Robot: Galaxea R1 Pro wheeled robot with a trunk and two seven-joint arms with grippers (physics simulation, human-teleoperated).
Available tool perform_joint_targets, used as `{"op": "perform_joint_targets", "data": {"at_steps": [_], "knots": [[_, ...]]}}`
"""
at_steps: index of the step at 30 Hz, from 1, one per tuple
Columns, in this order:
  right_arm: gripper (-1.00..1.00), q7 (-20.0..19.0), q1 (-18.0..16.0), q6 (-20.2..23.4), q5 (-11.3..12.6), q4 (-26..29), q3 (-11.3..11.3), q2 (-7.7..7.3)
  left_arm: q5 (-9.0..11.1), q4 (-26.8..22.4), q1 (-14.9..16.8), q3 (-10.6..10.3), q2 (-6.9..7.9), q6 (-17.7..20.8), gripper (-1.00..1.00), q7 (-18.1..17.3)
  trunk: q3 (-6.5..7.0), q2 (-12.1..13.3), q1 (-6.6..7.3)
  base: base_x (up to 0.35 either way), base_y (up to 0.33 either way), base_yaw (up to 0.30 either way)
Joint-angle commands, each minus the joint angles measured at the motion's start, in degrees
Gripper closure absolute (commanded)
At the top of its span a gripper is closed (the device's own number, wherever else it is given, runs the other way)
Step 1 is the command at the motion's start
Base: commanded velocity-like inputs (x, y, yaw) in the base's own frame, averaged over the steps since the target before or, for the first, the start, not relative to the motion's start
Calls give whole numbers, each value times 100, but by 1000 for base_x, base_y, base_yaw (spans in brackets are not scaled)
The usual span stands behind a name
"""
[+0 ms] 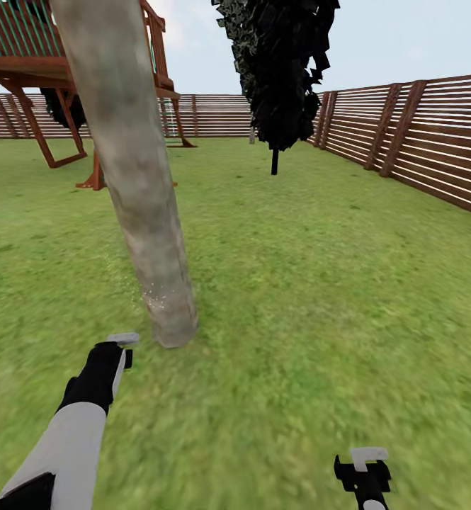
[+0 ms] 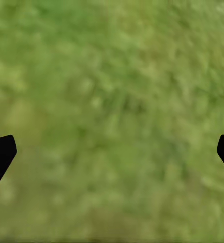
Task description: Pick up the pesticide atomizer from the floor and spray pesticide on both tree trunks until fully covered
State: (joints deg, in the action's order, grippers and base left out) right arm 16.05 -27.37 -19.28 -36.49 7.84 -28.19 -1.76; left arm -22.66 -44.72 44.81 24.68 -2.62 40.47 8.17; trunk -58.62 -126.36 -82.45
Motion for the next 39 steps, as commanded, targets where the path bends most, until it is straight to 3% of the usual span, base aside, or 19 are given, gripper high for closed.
{"op": "perform_joint_targets", "data": {"at_steps": [1,4,6,13,29,35,36,39], "knots": [[-100,14,-5,-23,-60,-11,-40,0,15,3,212,19,-15,59,100,15,-5,-2,1,-3,0,10],[-100,12,-5,-23,-60,-11,-38,-6,15,53,675,27,-43,277,100,18,-5,-2,1,-1,0,2],[-100,12,-5,-23,-60,-14,-38,-8,7,29,810,14,-26,515,100,18,-5,-2,1,0,0,0],[-100,12,-5,-23,-60,-19,-38,-9,-9,-17,808,3,23,567,100,26,-5,-2,1,35,-52,0],[-100,12,-5,-23,-60,-20,-38,-3,-28,-28,836,6,34,567,100,42,-5,-2,1,54,-255,2],[-100,12,-5,-23,-60,-20,-38,0,-28,-140,884,11,18,582,100,45,-5,-2,1,-2,-276,217],[-100,12,-5,-23,-60,-20,-38,0,-28,-195,891,11,11,609,100,45,-5,-2,1,29,-276,273],[-100,12,-5,-23,-60,-20,-38,0,-19,-615,884,-3,-21,1157,100,45,-5,-2,1,76,-275,276]]}}
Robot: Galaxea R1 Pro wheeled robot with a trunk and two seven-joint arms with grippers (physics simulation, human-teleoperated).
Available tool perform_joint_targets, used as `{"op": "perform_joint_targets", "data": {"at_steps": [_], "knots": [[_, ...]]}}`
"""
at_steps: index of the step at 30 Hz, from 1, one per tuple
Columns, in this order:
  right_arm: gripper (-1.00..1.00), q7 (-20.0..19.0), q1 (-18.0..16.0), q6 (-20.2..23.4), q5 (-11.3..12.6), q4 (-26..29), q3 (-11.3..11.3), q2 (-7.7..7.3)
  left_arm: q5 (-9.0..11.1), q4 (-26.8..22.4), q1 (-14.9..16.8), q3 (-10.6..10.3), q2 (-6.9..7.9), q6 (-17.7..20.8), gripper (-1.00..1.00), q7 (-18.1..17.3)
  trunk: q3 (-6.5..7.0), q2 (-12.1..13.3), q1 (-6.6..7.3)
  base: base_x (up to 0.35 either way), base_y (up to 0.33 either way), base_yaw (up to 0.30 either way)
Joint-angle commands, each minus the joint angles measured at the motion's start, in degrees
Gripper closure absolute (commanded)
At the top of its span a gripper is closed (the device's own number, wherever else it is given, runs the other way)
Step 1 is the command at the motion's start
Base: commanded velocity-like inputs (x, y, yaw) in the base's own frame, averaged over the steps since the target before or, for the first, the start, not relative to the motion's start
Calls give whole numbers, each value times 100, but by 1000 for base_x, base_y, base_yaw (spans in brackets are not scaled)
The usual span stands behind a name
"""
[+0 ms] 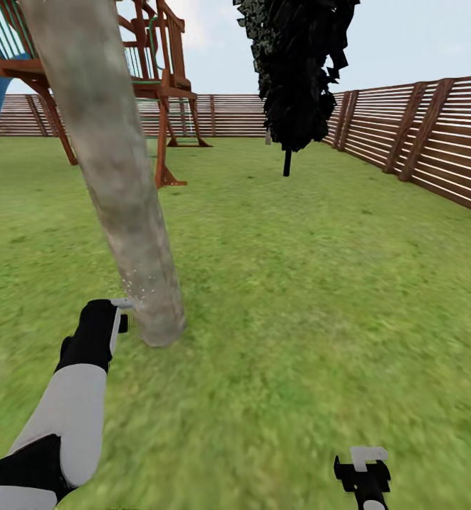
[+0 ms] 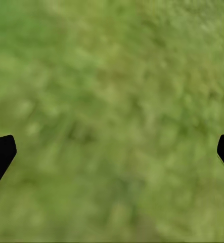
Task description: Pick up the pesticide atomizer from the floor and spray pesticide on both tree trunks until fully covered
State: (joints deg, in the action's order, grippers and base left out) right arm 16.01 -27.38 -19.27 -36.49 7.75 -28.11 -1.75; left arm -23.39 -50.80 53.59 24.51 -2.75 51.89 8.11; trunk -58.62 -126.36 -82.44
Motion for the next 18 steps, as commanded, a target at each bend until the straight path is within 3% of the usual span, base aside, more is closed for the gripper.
{"op": "perform_joint_targets", "data": {"at_steps": [1,5,18], "knots": [[-100,16,-4,-24,-60,-10,-46,0,54,-50,-8,11,-11,53,100,50,-5,-2,0,86,-275,276],[-100,16,-4,-24,-60,-10,-46,0,54,-95,-55,8,-15,83,100,50,-5,-2,0,36,-276,200],[-100,16,-4,-24,-60,-10,-46,0,54,-96,-68,8,-3,75,100,59,-5,-2,0,39,-277,9]]}}
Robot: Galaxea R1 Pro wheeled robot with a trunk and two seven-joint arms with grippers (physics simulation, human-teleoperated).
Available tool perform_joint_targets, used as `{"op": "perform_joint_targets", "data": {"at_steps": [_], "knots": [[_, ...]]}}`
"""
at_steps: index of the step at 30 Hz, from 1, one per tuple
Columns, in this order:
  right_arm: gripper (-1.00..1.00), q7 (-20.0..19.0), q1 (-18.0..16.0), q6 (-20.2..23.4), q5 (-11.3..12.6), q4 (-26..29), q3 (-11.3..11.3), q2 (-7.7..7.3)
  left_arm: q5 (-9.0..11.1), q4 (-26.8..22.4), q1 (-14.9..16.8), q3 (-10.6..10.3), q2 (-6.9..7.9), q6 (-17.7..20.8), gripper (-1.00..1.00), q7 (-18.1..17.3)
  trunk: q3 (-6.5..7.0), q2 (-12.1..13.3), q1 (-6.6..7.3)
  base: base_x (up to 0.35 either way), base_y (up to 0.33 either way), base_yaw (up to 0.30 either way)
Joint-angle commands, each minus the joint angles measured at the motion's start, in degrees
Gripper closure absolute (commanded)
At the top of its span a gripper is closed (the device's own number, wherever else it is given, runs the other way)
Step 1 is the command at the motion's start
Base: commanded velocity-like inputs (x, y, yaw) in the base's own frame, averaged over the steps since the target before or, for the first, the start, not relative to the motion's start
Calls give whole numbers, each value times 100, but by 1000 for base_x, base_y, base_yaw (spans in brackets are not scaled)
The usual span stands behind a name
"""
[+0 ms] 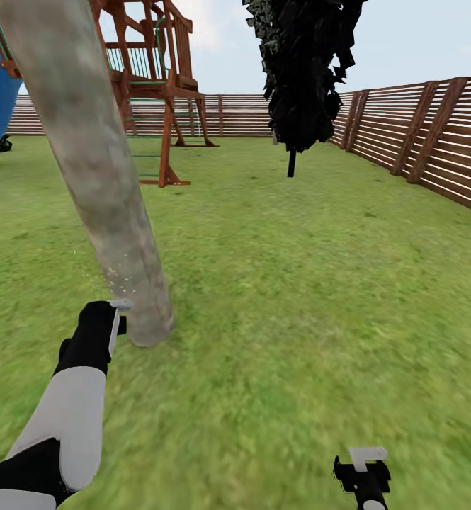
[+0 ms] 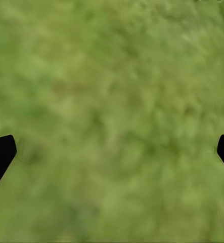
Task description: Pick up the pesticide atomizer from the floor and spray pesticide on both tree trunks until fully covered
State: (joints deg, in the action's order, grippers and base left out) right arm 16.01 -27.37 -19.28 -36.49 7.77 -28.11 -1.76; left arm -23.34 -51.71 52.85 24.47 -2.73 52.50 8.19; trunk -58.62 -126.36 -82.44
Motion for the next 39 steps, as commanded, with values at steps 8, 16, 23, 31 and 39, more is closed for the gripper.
{"op": "perform_joint_targets", "data": {"at_steps": [8,16,23,31,39], "knots": [[-100,16,-6,-23,-60,-11,-45,0,49,-7,-3,6,-8,14,100,51,-5,-2,0,126,-277,205],[-100,16,-6,-23,-60,-12,-45,0,60,71,-84,68,69,-63,100,47,-5,-2,0,128,-277,235],[-100,16,-6,-23,-60,-12,-45,0,50,81,-297,80,78,-160,100,68,-5,-2,0,121,-277,8],[-100,16,-6,-23,-60,-12,-45,0,48,81,-507,88,202,-400,100,86,-5,-2,0,89,-276,167],[-100,16,-6,-23,-60,-12,-45,0,58,82,-577,85,211,-416,100,86,-5,-2,0,175,-242,276]]}}
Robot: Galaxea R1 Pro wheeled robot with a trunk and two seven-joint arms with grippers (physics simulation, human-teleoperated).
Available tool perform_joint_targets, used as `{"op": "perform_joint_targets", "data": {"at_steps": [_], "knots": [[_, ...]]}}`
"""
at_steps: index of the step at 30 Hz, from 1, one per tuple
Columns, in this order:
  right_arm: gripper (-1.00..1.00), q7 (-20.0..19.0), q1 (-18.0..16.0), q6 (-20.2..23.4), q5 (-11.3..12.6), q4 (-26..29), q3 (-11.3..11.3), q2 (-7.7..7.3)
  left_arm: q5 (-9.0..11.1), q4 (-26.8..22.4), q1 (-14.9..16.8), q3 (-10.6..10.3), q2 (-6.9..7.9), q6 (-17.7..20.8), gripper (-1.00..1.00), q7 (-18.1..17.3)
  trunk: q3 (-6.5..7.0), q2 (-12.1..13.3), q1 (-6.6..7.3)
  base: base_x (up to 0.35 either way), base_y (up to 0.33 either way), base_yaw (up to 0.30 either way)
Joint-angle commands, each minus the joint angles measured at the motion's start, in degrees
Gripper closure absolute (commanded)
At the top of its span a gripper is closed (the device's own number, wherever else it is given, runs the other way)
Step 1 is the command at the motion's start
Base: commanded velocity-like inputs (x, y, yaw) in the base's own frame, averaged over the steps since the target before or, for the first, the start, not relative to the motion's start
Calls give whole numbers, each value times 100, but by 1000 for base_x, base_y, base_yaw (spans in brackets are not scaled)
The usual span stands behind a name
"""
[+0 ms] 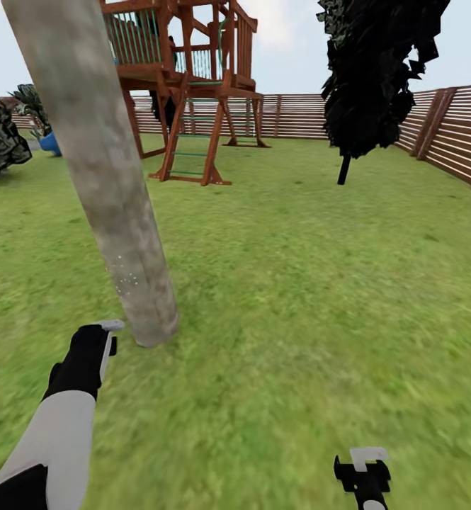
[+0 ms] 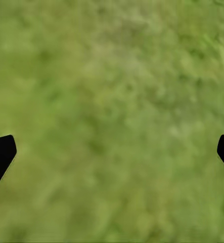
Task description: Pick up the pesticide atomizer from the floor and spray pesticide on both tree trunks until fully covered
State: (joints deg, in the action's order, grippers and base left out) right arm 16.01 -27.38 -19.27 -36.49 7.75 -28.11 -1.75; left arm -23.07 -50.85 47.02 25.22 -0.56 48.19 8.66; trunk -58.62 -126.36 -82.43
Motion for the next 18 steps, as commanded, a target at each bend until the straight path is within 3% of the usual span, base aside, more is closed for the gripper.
{"op": "perform_joint_targets", "data": {"at_steps": [1,14,18], "knots": [[-100,16,-4,-24,-60,-10,-46,0,31,-4,4,9,-10,15,100,39,-5,-2,-1,192,-230,277],[-100,16,-4,-24,-60,-10,-46,0,44,-12,8,9,-14,15,100,39,-5,-2,-1,188,-230,274],[-100,16,-4,-24,-60,-8,-46,0,48,-13,7,10,-24,15,100,39,-5,-2,-1,181,-231,59]]}}
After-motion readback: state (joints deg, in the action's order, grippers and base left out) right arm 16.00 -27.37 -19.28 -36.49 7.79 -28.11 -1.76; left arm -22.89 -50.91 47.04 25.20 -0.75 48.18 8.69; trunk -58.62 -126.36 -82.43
